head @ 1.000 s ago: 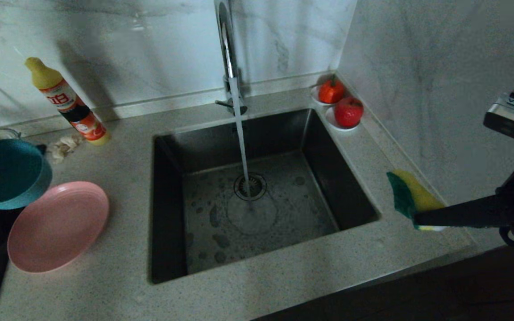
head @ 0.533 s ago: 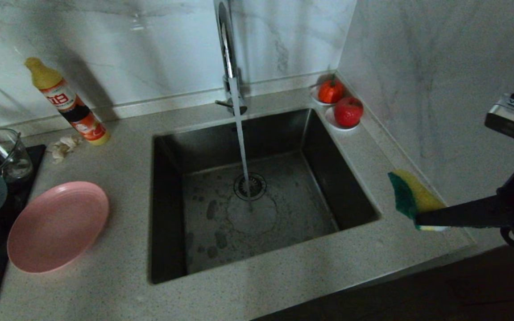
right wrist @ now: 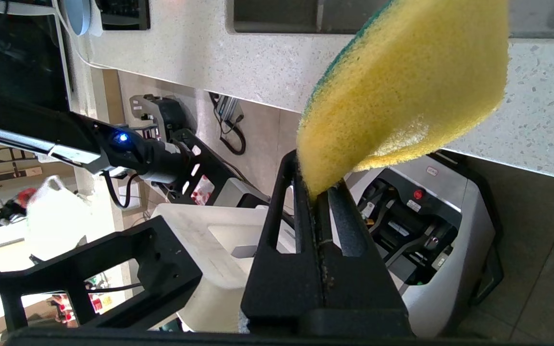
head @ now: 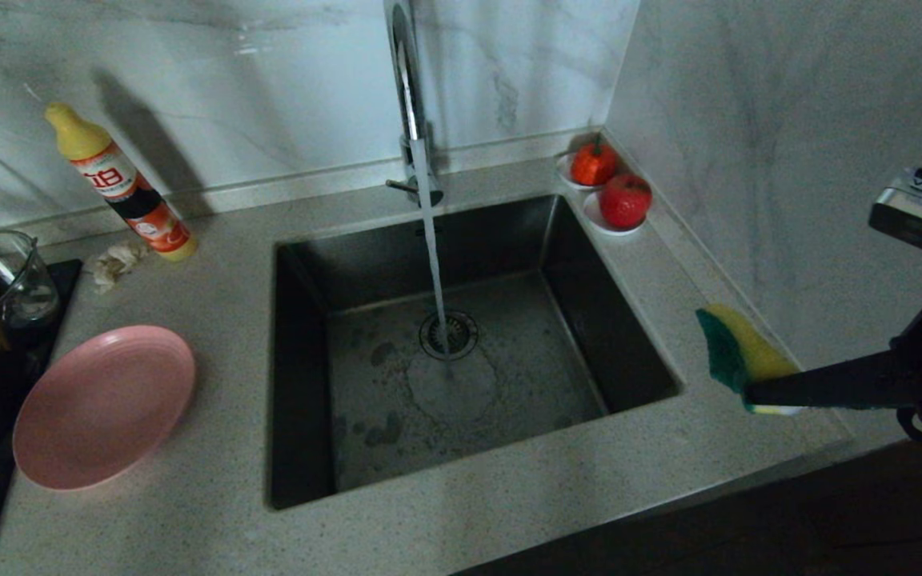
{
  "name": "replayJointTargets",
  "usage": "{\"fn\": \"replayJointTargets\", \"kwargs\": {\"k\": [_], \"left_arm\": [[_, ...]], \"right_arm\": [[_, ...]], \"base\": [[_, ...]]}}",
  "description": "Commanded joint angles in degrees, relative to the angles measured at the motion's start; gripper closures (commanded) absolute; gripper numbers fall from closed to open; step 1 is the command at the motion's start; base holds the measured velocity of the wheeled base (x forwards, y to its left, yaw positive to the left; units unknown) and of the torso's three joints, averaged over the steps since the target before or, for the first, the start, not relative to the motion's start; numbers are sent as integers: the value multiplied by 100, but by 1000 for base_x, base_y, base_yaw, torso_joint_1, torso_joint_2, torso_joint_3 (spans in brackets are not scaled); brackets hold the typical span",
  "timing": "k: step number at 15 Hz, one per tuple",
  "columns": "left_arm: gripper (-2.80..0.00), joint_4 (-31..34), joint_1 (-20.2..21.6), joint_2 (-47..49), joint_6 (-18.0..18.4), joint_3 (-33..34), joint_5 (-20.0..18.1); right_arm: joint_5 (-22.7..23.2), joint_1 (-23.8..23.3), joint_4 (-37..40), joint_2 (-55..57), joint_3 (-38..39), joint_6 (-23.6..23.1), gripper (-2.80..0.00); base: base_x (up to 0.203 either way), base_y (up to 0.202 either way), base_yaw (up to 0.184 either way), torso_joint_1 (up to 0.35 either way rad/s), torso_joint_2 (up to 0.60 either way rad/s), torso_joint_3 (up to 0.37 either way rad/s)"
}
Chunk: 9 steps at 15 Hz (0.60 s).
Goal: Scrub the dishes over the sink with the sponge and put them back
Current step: Place the bowl on the table
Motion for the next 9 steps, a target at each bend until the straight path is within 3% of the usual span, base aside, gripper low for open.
{"fn": "replayJointTargets", "kwargs": {"k": [1, 3, 7, 9], "left_arm": [[0, 14, 156, 559, -59, 19, 2], [0, 15, 238, 912, -81, 46, -29], [0, 6, 310, 1327, -81, -25, -591], [0, -85, 312, 1493, -90, -94, -632]], "right_arm": [[20, 1, 17, -12, -13, 10, 0], [20, 1, 17, -12, -13, 10, 0], [20, 1, 17, -20, -13, 1, 0], [20, 1, 17, -11, -13, 1, 0]], "base": [[0, 0, 0, 0, 0, 0], [0, 0, 0, 0, 0, 0], [0, 0, 0, 0, 0, 0], [0, 0, 0, 0, 0, 0]]}}
